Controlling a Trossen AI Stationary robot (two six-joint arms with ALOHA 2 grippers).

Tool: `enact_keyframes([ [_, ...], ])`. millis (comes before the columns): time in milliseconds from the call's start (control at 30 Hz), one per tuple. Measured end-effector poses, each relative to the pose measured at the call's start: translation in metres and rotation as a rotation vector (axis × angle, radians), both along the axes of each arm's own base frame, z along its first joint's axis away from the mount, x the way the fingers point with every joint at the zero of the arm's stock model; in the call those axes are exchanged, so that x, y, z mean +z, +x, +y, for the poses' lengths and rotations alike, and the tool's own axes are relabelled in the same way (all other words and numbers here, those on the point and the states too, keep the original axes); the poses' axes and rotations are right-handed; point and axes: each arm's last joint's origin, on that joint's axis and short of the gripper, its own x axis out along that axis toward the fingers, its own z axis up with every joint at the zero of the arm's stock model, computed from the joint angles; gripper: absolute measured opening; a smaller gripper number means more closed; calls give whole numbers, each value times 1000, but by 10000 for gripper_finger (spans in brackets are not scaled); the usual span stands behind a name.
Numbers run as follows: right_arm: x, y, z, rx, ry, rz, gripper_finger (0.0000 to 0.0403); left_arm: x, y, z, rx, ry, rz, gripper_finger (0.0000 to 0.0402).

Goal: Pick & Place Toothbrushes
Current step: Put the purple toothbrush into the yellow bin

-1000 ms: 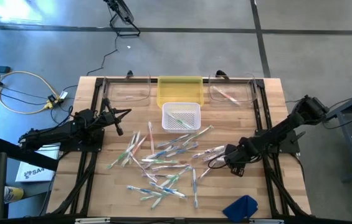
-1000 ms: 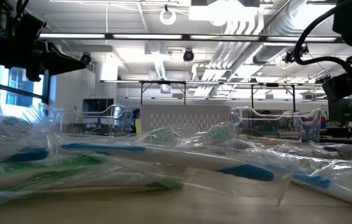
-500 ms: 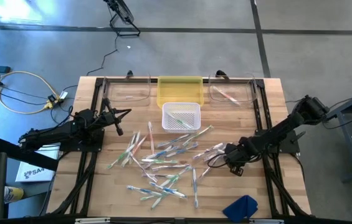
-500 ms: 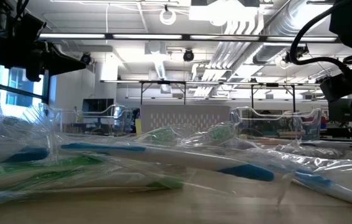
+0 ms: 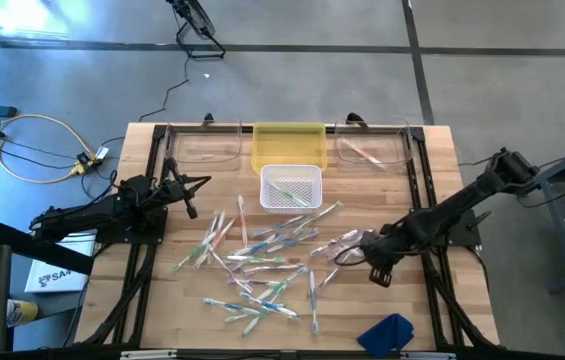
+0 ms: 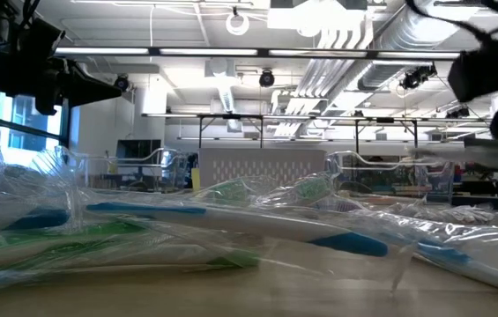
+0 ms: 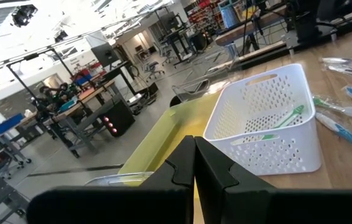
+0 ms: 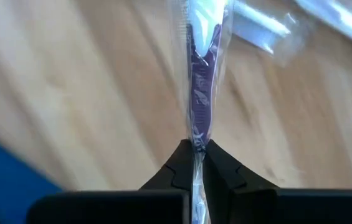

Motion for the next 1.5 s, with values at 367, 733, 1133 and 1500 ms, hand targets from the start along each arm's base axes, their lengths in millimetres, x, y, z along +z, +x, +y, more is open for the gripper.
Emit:
enact_keyframes([
  [367,36,10,-16,-53,-214,-287,7,0,0,0,-5,-32,-22,0],
  [733,55,44,-51,-6,-462,-570,5,20,-3,-4,-116,-136,-119,0],
  [1133,81,70,-89,40,-680,-847,5,51,7,-2,-132,-205,-88,0],
  [1500,76,94,-114,33,-823,-915,5,83,52,12,-45,-226,85,0],
])
